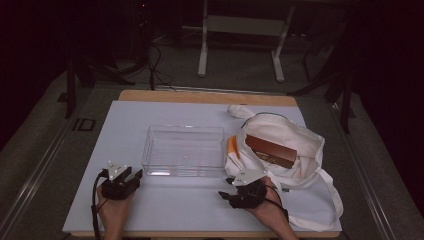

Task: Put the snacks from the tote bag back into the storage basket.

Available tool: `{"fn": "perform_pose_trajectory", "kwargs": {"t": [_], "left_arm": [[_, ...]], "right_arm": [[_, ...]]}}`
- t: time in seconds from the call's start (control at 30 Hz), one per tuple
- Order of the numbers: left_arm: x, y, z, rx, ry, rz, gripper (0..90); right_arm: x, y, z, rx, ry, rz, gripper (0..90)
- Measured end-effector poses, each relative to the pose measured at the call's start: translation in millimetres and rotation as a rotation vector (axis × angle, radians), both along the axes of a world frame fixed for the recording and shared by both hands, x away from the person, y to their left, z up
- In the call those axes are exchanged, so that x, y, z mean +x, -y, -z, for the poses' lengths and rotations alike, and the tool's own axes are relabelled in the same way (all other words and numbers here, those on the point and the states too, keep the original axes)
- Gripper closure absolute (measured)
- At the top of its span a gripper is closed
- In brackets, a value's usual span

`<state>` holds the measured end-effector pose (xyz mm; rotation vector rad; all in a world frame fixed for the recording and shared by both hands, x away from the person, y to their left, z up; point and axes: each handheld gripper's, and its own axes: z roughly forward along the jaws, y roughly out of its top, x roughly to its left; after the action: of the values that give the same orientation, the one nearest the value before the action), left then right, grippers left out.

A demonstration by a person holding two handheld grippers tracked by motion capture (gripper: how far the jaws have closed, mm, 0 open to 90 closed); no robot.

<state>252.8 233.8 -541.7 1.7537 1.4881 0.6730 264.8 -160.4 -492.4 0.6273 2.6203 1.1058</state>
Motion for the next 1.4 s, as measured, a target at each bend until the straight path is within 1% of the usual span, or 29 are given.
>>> {"fn": "perform_pose_trajectory", "kwargs": {"t": [0.03, 0.2, 0.33, 0.37, 0.57, 0.8, 0.93, 1.13, 1.17, 1.23, 1.33, 1.4], "left_arm": [[0.0, -0.1, 0.0, 0.002, 0.0, -0.001, 56.1], [-0.1, -0.1, 0.0, 0.0, 0.003, -0.006, 54.7], [-0.4, 0.0, -0.1, 0.003, 0.005, -0.005, 54.7], [-0.4, 0.0, -0.1, 0.002, 0.004, -0.004, 54.7], [-0.4, -0.2, -0.1, 0.002, 0.005, -0.004, 54.7], [-0.1, -0.3, 0.1, -0.002, 0.004, -0.006, 54.0], [0.1, -1.1, 0.1, -0.006, 0.0, -0.003, 53.9], [0.0, -1.0, 0.1, -0.007, 0.002, -0.002, 53.9], [0.0, -1.1, 0.1, -0.007, 0.002, -0.002, 53.9], [0.1, -1.3, 0.1, -0.008, 0.002, -0.002, 53.6], [0.0, -1.5, 0.1, -0.013, 0.004, -0.006, 53.6], [0.0, -1.6, 0.1, -0.016, 0.004, -0.008, 53.6]], "right_arm": [[0.0, 0.0, 0.0, 0.0, 0.0, 0.0, 48.6], [1.5, 2.4, -13.1, -0.025, 0.024, -0.014, 48.1], [4.0, 3.8, -16.9, -0.03, 0.025, -0.017, 47.4], [4.7, 4.4, -18.2, -0.028, 0.019, -0.015, 47.4], [10.2, 7.3, -26.5, -0.048, 0.03, -0.021, 47.4], [12.7, 8.7, -30.4, -0.059, 0.034, -0.024, 46.9], [14.4, 11.6, -33.6, -0.042, 0.023, -0.019, 45.1], [16.9, 14.4, -38.2, -0.059, 0.035, -0.02, 43.4], [17.3, 15.2, -39.4, -0.062, 0.043, -0.018, 42.8], [18.1, 17.3, -41.1, -0.054, 0.045, -0.012, 42.4], [19.4, 20.2, -43.2, -0.057, 0.046, -0.007, 41.7], [19.8, 21.8, -44.5, -0.058, 0.05, -0.016, 41.0]]}}
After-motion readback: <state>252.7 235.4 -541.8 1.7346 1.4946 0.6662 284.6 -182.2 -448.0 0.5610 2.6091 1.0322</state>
